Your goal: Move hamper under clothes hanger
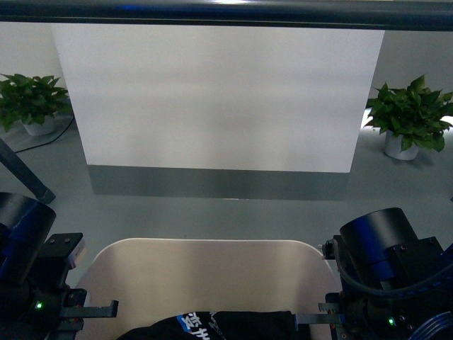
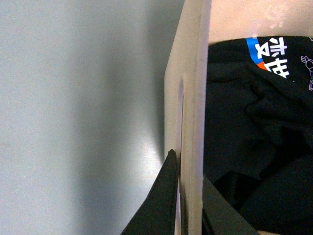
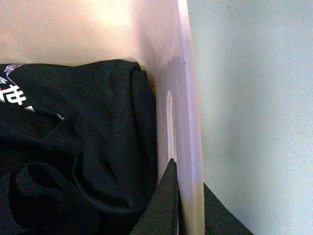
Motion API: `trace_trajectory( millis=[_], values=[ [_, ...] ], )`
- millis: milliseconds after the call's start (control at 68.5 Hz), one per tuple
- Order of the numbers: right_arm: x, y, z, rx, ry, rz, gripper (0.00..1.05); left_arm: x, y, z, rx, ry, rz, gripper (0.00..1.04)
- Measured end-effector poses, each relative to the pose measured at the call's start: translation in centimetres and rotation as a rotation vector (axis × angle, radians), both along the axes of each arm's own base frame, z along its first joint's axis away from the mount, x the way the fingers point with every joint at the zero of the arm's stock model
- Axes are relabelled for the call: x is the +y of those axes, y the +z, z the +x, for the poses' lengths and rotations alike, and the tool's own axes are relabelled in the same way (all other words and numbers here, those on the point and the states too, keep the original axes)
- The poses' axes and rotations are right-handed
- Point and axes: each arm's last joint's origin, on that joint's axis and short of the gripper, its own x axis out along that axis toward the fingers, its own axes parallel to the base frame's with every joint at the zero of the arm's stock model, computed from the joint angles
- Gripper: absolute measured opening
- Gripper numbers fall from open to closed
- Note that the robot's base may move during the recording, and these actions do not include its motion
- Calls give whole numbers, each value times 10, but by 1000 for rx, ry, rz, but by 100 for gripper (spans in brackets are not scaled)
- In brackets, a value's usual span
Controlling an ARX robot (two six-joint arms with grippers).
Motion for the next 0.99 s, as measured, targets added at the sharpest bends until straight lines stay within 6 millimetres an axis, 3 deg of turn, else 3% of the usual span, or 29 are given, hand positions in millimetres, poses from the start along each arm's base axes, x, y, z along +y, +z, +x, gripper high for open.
trace_trajectory(
  millis=[146, 204, 628, 672, 789, 847, 993],
  values=[
    [0, -1, 0, 16, 8, 8, 2, 0, 1, 3, 26, -5, 11, 4],
    [0, -1, 0, 19, 9, 8, 4, 0, 1, 3, 33, -7, 12, 11],
    [-11, 4, 4, 2, -41, -8, 63, 3, 2, 5, 26, 3, 41, 71],
    [-11, 12, 6, -22, -41, -4, 74, 4, 2, 5, 26, 5, 41, 83],
    [-10, 35, 8, -85, -40, 16, 91, 4, 2, 5, 14, 0, 31, 99],
    [-10, 50, 9, -132, -44, 22, 99, 4, 4, 4, -67, -18, 4, 98],
    [-14, 88, 10, -238, -55, 49, 96, 4, 31, 4, -211, -31, -18, 98]
  ],
)
